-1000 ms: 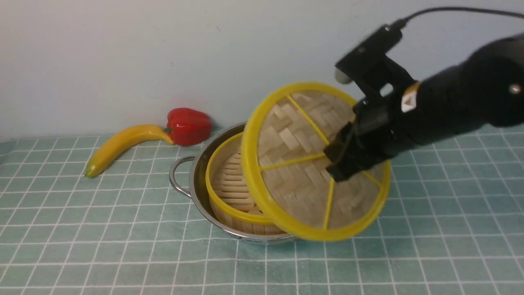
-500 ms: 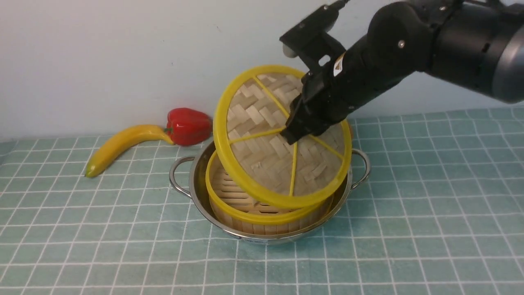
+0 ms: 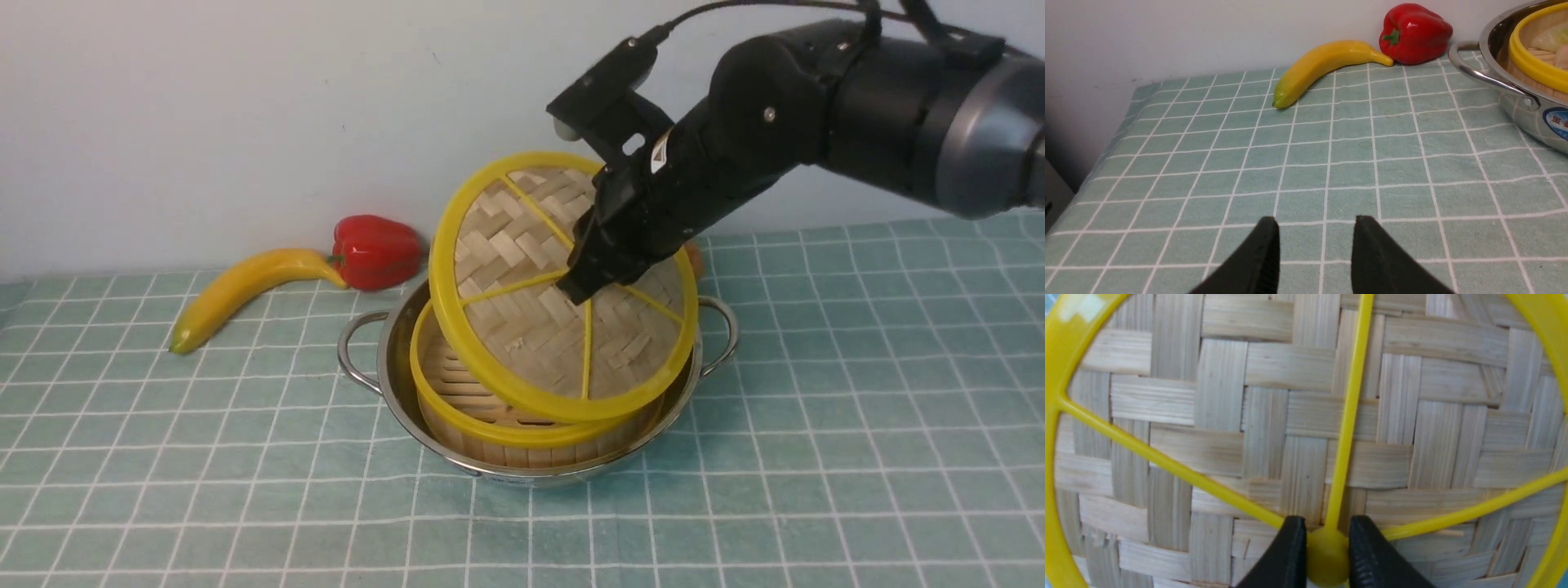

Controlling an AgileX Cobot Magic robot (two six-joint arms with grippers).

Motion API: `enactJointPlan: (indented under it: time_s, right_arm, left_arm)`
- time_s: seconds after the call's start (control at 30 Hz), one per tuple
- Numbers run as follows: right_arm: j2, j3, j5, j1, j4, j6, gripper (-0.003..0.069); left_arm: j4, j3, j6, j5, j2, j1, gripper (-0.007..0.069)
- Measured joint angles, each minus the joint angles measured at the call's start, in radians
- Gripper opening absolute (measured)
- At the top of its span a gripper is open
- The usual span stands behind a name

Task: Place the steamer in the pot on the blue tablecloth, and put the lid on the steamer.
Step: 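Place the bamboo steamer lid onto the steamer basket in the pot with the right gripper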

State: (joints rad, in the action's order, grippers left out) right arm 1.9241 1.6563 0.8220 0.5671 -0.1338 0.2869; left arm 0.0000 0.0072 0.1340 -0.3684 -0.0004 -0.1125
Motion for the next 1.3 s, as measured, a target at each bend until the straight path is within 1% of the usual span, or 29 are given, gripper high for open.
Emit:
enactJointPlan:
  time_s: [0.3,0.6,0.93,1.3]
  right_arm:
    - [0.023,0.0,-0.05,0.0,-0.021,0.019,0.0146]
    - [0.067,0.0,-0.089,0.021,-0.063,0.078,0.0146]
    - [0.102,0.0,-0.177,0.038,-0.052,0.137,0.0146]
    - [0.119,0.0,-0.188,0.039,-0.044,0.144,0.0146]
  left_arm:
    - [0.0,0.0,0.0,0.0,0.0,0.0,0.0243]
    - [0.0,0.0,0.0,0.0,0.0,0.0,0.0243]
    - [0.0,0.0,0.0,0.0,0.0,0.0,0.0243]
    - [0.0,0.0,0.0,0.0,0.0,0.0,0.0243]
